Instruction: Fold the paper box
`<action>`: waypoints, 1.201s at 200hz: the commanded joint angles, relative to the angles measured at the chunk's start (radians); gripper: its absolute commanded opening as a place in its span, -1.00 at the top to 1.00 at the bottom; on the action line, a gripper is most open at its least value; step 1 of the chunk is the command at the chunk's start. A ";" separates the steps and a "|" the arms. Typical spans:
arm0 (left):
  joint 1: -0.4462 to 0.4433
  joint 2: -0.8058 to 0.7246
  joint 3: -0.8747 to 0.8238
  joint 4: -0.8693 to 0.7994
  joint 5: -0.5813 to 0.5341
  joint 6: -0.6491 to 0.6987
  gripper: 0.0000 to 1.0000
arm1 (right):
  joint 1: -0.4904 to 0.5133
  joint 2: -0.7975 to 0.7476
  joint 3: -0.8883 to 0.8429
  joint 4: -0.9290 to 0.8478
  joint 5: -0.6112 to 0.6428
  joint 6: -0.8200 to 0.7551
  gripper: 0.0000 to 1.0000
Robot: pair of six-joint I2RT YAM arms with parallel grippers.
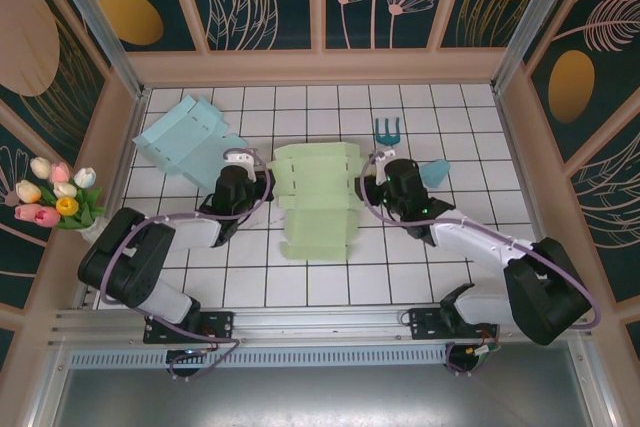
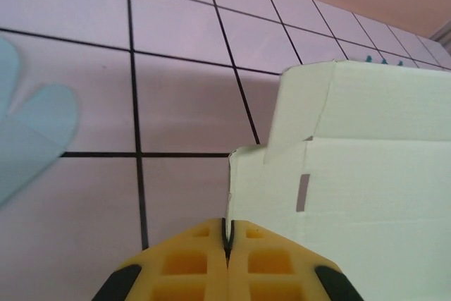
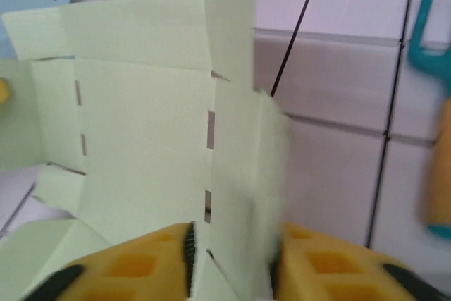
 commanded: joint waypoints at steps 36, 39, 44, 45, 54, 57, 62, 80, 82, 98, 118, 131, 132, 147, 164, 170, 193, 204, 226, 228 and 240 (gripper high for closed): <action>-0.096 -0.101 -0.028 -0.043 -0.264 0.151 1.00 | 0.005 -0.040 0.302 -0.167 -0.037 -0.477 0.08; -0.100 -0.105 -0.029 -0.040 -0.269 0.156 1.00 | 0.005 -0.038 0.304 -0.167 -0.073 -0.528 0.07; -0.104 -0.113 -0.033 -0.035 -0.274 0.165 1.00 | 0.005 -0.032 0.307 -0.172 -0.125 -0.604 0.07; -0.105 -0.115 -0.034 -0.033 -0.275 0.169 1.00 | 0.005 -0.031 0.307 -0.173 -0.134 -0.625 0.06; -0.113 -0.131 -0.050 -0.005 -0.270 0.190 1.00 | 0.005 -0.015 0.311 -0.194 -0.219 -0.782 0.02; -0.114 -0.137 -0.057 0.010 -0.266 0.198 1.00 | 0.004 -0.009 0.313 -0.207 -0.244 -0.837 0.01; -0.118 -0.147 -0.071 0.035 -0.258 0.211 1.00 | 0.006 0.005 0.318 -0.228 -0.274 -0.919 -0.03; -0.128 -0.179 -0.118 0.110 -0.250 0.250 1.00 | -0.003 0.090 0.402 -0.335 -0.292 -1.053 -0.17; -0.128 -0.182 -0.123 0.118 -0.251 0.255 1.00 | -0.005 0.104 0.416 -0.353 -0.291 -1.060 -0.17; -0.129 -0.204 -0.159 0.173 -0.257 0.286 1.00 | -0.016 0.205 0.526 -0.465 -0.251 -1.103 -0.16; -0.134 -0.219 -0.199 0.234 -0.257 0.314 1.00 | -0.022 0.316 0.624 -0.536 -0.198 -1.135 -0.15; -0.137 -0.225 -0.217 0.265 -0.264 0.325 1.00 | -0.033 0.380 0.705 -0.605 -0.209 -1.144 -0.15; -0.137 -0.225 -0.218 0.267 -0.264 0.325 1.00 | -0.033 0.384 0.711 -0.609 -0.210 -1.144 -0.15; -0.138 -0.227 -0.226 0.280 -0.265 0.332 1.00 | -0.043 0.446 0.795 -0.667 -0.203 -1.135 -0.11; -0.139 -0.227 -0.231 0.290 -0.256 0.333 1.00 | -0.044 0.493 0.858 -0.710 -0.197 -1.124 -0.09; -0.139 -0.228 -0.234 0.291 -0.255 0.333 1.00 | -0.044 0.506 0.872 -0.723 -0.205 -1.125 -0.09; -0.139 -0.230 -0.238 0.297 -0.252 0.334 1.00 | -0.043 0.541 0.891 -0.745 -0.244 -1.128 -0.06; -0.139 -0.230 -0.239 0.297 -0.245 0.334 1.00 | -0.043 0.557 0.896 -0.751 -0.258 -1.128 -0.03; -0.141 -0.225 -0.239 0.298 -0.234 0.335 1.00 | -0.043 0.592 0.921 -0.775 -0.275 -1.124 0.02; -0.141 -0.224 -0.237 0.296 -0.234 0.335 1.00 | -0.044 0.594 0.924 -0.778 -0.278 -1.124 0.02; -0.142 -0.223 -0.237 0.295 -0.235 0.335 1.00 | -0.042 0.609 0.939 -0.792 -0.283 -1.120 0.06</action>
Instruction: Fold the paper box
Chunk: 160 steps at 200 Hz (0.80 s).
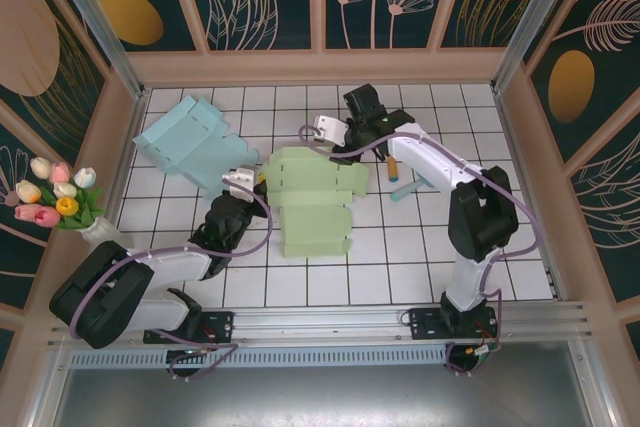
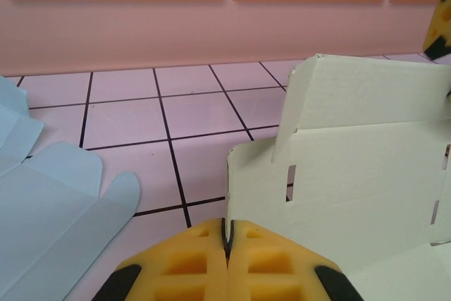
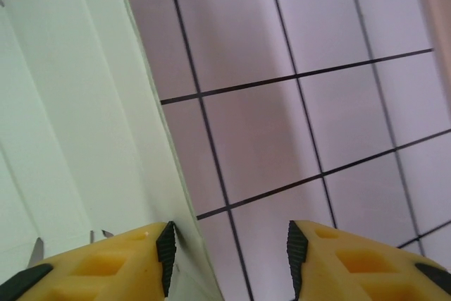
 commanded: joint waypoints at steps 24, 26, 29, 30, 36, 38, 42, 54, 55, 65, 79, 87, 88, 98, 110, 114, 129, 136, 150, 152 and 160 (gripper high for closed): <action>-0.010 -0.012 -0.009 0.045 0.006 0.013 1.00 | -0.031 0.048 0.069 -0.091 -0.050 -0.018 0.16; -0.010 -0.013 -0.009 0.045 0.006 0.013 1.00 | -0.032 0.048 0.070 -0.091 -0.051 -0.017 0.17; -0.010 -0.012 -0.008 0.045 0.006 0.013 1.00 | -0.033 0.046 0.071 -0.093 -0.052 -0.017 0.18; -0.010 -0.012 -0.008 0.045 0.006 0.013 1.00 | -0.034 0.046 0.072 -0.093 -0.052 -0.017 0.19; -0.011 -0.010 -0.006 0.042 0.005 0.013 1.00 | -0.034 0.046 0.074 -0.098 -0.054 -0.018 0.22; -0.010 -0.011 -0.006 0.041 0.004 0.013 1.00 | -0.034 0.045 0.074 -0.098 -0.056 -0.017 0.24; -0.010 -0.010 -0.005 0.040 0.004 0.013 1.00 | -0.036 0.043 0.074 -0.100 -0.058 -0.019 0.27; -0.010 -0.004 0.001 0.033 0.001 0.013 1.00 | -0.036 0.039 0.077 -0.108 -0.061 -0.020 0.33; -0.011 -0.003 0.002 0.031 0.001 0.013 1.00 | -0.036 0.038 0.076 -0.108 -0.061 -0.020 0.33; -0.010 0.000 0.006 0.026 -0.004 0.013 1.00 | -0.036 0.033 0.077 -0.113 -0.064 -0.022 0.40; -0.011 0.003 0.009 0.022 -0.008 0.010 1.00 | -0.034 0.028 0.077 -0.120 -0.067 -0.026 0.55; -0.013 0.004 0.010 0.023 -0.008 0.010 1.00 | -0.034 0.029 0.076 -0.126 -0.070 -0.028 0.56; -0.012 0.003 0.010 0.024 -0.008 0.010 1.00 | -0.034 0.029 0.076 -0.126 -0.070 -0.028 0.56; -0.013 0.002 0.009 0.024 -0.004 0.009 1.00 | -0.033 0.028 0.071 -0.127 -0.070 -0.031 0.56; -0.012 -0.001 0.010 0.025 0.006 0.009 1.00 | -0.031 0.028 0.063 -0.122 -0.071 -0.038 0.54; -0.013 -0.002 0.008 0.025 0.011 0.008 1.00 | -0.030 0.030 0.061 -0.119 -0.071 -0.041 0.53; -0.013 -0.007 0.007 0.028 0.031 0.010 1.00 | -0.029 0.036 0.060 -0.112 -0.074 -0.049 0.50; -0.014 -0.009 0.004 0.031 0.041 0.011 1.00 | -0.029 0.039 0.063 -0.113 -0.078 -0.055 0.50; -0.014 -0.014 -0.001 0.037 0.055 0.011 1.00 | -0.028 0.048 0.076 -0.122 -0.090 -0.066 0.50; -0.014 -0.015 -0.001 0.038 0.056 0.011 1.00 | -0.028 0.049 0.078 -0.123 -0.093 -0.068 0.50; -0.015 -0.018 -0.004 0.040 0.059 0.012 1.00 | -0.028 0.056 0.087 -0.131 -0.096 -0.072 0.51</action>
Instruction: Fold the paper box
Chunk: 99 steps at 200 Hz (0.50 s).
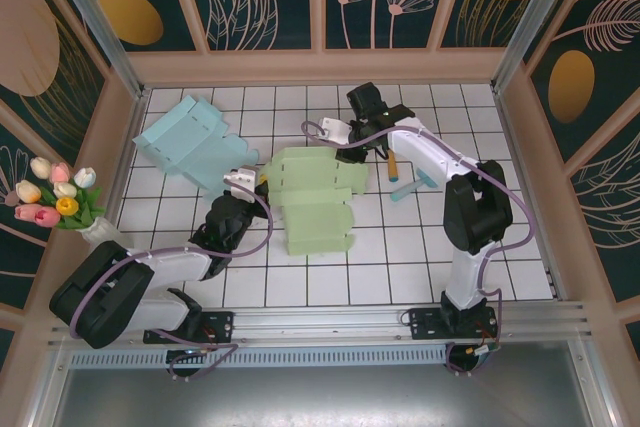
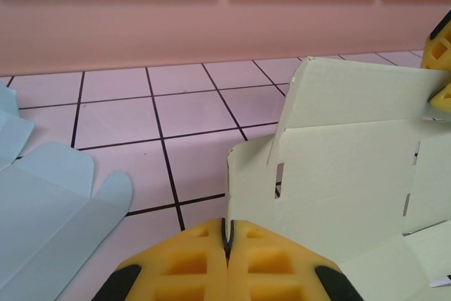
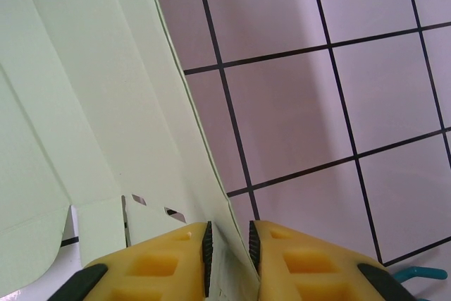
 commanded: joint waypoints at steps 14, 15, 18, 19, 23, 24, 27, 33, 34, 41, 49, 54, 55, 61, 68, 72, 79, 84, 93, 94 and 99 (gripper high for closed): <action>-0.009 -0.020 -0.003 0.040 0.037 0.010 1.00 | 0.007 0.019 0.054 -0.053 -0.056 -0.046 0.61; -0.009 -0.021 -0.003 0.039 0.037 0.010 1.00 | 0.007 0.020 0.054 -0.054 -0.056 -0.047 0.63; -0.009 -0.020 -0.003 0.039 0.036 0.010 1.00 | 0.008 0.021 0.056 -0.057 -0.057 -0.047 0.68; -0.010 -0.020 -0.003 0.038 0.036 0.010 1.00 | 0.008 0.022 0.056 -0.057 -0.058 -0.046 0.70; -0.009 -0.019 -0.001 0.035 0.033 0.009 1.00 | 0.008 0.022 0.056 -0.060 -0.060 -0.048 0.78; -0.009 -0.020 0.000 0.035 0.033 0.008 1.00 | 0.008 0.023 0.056 -0.060 -0.060 -0.048 0.80; -0.010 -0.019 0.001 0.033 0.031 0.007 1.00 | 0.008 0.023 0.056 -0.063 -0.061 -0.048 0.86; -0.010 -0.020 0.003 0.028 0.024 0.004 1.00 | 0.008 0.023 0.055 -0.070 -0.062 -0.050 0.99; -0.010 -0.020 0.004 0.027 0.022 0.003 1.00 | 0.008 0.023 0.055 -0.071 -0.062 -0.050 1.00; -0.010 -0.020 0.011 0.015 0.008 -0.005 1.00 | 0.008 0.023 0.055 -0.079 -0.064 -0.049 1.00; -0.009 -0.023 0.019 0.000 -0.007 -0.014 1.00 | 0.006 0.019 0.052 -0.085 -0.062 -0.044 1.00; -0.009 -0.025 0.024 -0.010 -0.018 -0.023 1.00 | 0.006 0.018 0.050 -0.088 -0.061 -0.037 1.00; -0.009 -0.026 0.025 -0.013 -0.021 -0.026 1.00 | 0.006 0.017 0.050 -0.088 -0.061 -0.036 1.00; -0.009 -0.031 0.032 -0.028 -0.039 -0.042 0.86 | 0.006 0.016 0.048 -0.094 -0.061 -0.030 1.00; -0.010 -0.045 0.040 -0.058 -0.066 -0.070 0.66 | 0.006 0.013 0.044 -0.095 -0.053 -0.018 1.00; -0.009 -0.056 0.046 -0.080 -0.087 -0.090 0.54 | 0.005 0.011 0.043 -0.094 -0.046 -0.008 1.00; -0.009 -0.081 0.056 -0.117 -0.121 -0.125 0.38 | 0.004 0.009 0.041 -0.091 -0.027 0.022 1.00; -0.009 -0.104 0.064 -0.143 -0.141 -0.150 0.36 | 0.004 0.008 0.041 -0.092 -0.018 0.040 1.00; -0.010 -0.152 0.078 -0.198 -0.172 -0.193 0.36 | 0.002 0.006 0.044 -0.099 -0.005 0.072 1.00; -0.010 -0.157 0.080 -0.203 -0.175 -0.200 0.36 | 0.002 0.006 0.044 -0.100 -0.004 0.075 1.00; -0.010 -0.189 0.089 -0.239 -0.188 -0.226 0.36 | 0.000 0.005 0.044 -0.101 0.002 0.093 1.00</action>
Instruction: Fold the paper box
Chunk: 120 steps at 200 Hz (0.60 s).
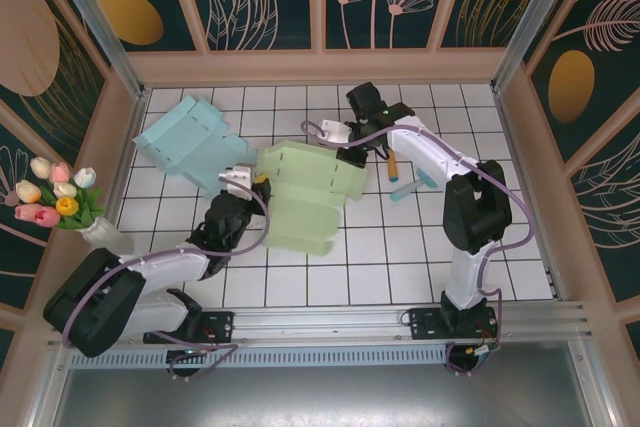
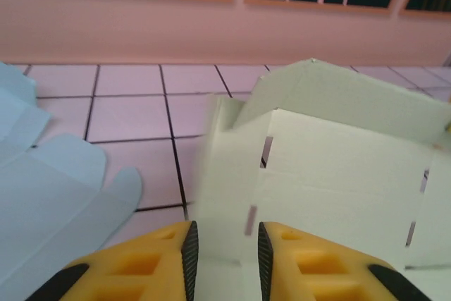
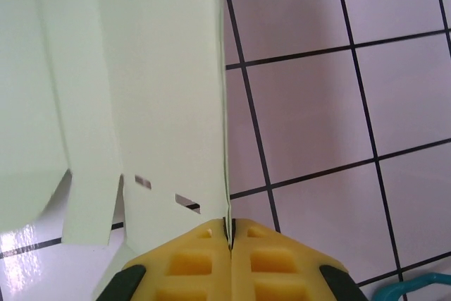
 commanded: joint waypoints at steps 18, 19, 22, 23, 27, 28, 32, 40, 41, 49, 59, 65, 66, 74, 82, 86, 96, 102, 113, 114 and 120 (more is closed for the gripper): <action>-0.006 -0.207 0.109 -0.231 -0.100 -0.202 0.32 | -0.007 -0.011 0.017 -0.045 0.024 0.124 1.00; -0.007 -0.210 0.112 -0.234 -0.097 -0.206 0.31 | -0.007 -0.013 0.016 -0.045 0.024 0.126 1.00; -0.007 -0.221 0.121 -0.246 -0.091 -0.213 0.28 | -0.007 -0.017 0.014 -0.043 0.022 0.127 1.00; -0.007 -0.223 0.125 -0.249 -0.089 -0.217 0.27 | -0.007 -0.018 0.013 -0.043 0.020 0.126 1.00; -0.006 -0.231 0.139 -0.265 -0.080 -0.226 0.26 | -0.007 -0.024 0.009 -0.041 0.015 0.126 1.00; -0.006 -0.233 0.143 -0.270 -0.080 -0.229 0.25 | -0.007 -0.025 0.008 -0.041 0.014 0.125 1.00; -0.006 -0.236 0.159 -0.286 -0.077 -0.240 0.22 | -0.008 -0.029 0.004 -0.041 0.008 0.125 1.00; -0.006 -0.230 0.197 -0.315 -0.082 -0.257 0.17 | -0.008 -0.037 -0.002 -0.042 0.000 0.116 1.00; -0.006 -0.229 0.201 -0.326 -0.083 -0.258 0.16 | -0.008 -0.037 -0.003 -0.042 -0.001 0.116 1.00; -0.006 -0.208 0.244 -0.356 -0.097 -0.275 0.12 | -0.009 -0.042 -0.006 -0.045 -0.002 0.113 1.00; -0.005 -0.168 0.304 -0.396 -0.112 -0.292 0.10 | -0.010 -0.045 -0.006 -0.051 -0.005 0.111 1.00; -0.005 -0.137 0.339 -0.419 -0.118 -0.304 0.08 | -0.012 -0.047 -0.007 -0.052 -0.007 0.111 1.00; -0.005 -0.132 0.346 -0.423 -0.119 -0.306 0.08 | -0.013 -0.047 -0.007 -0.052 -0.008 0.111 1.00; -0.003 -0.089 0.392 -0.447 -0.123 -0.321 0.06 | -0.015 -0.052 -0.010 -0.051 -0.012 0.108 1.00; -0.002 -0.046 0.437 -0.465 -0.121 -0.338 0.06 | -0.018 -0.056 -0.014 -0.052 -0.020 0.105 1.00; -0.003 -0.026 0.458 -0.472 -0.119 -0.344 0.06 | -0.019 -0.058 -0.017 -0.051 -0.024 0.102 1.00; 0.001 0.024 0.509 -0.488 -0.105 -0.355 0.07 | -0.021 -0.069 -0.027 -0.050 -0.030 0.094 1.00; 0.002 0.052 0.538 -0.494 -0.096 -0.360 0.08 | -0.022 -0.075 -0.033 -0.043 -0.034 0.091 1.00; 0.008 0.096 0.586 -0.506 -0.083 -0.369 0.07 | -0.023 -0.088 -0.044 -0.036 -0.042 0.085 1.00; 0.008 0.101 0.593 -0.507 -0.083 -0.370 0.08 | -0.022 -0.089 -0.045 -0.035 -0.043 0.084 1.00; 0.014 0.125 0.619 -0.517 -0.077 -0.374 0.08 | -0.023 -0.093 -0.051 -0.033 -0.048 0.082 1.00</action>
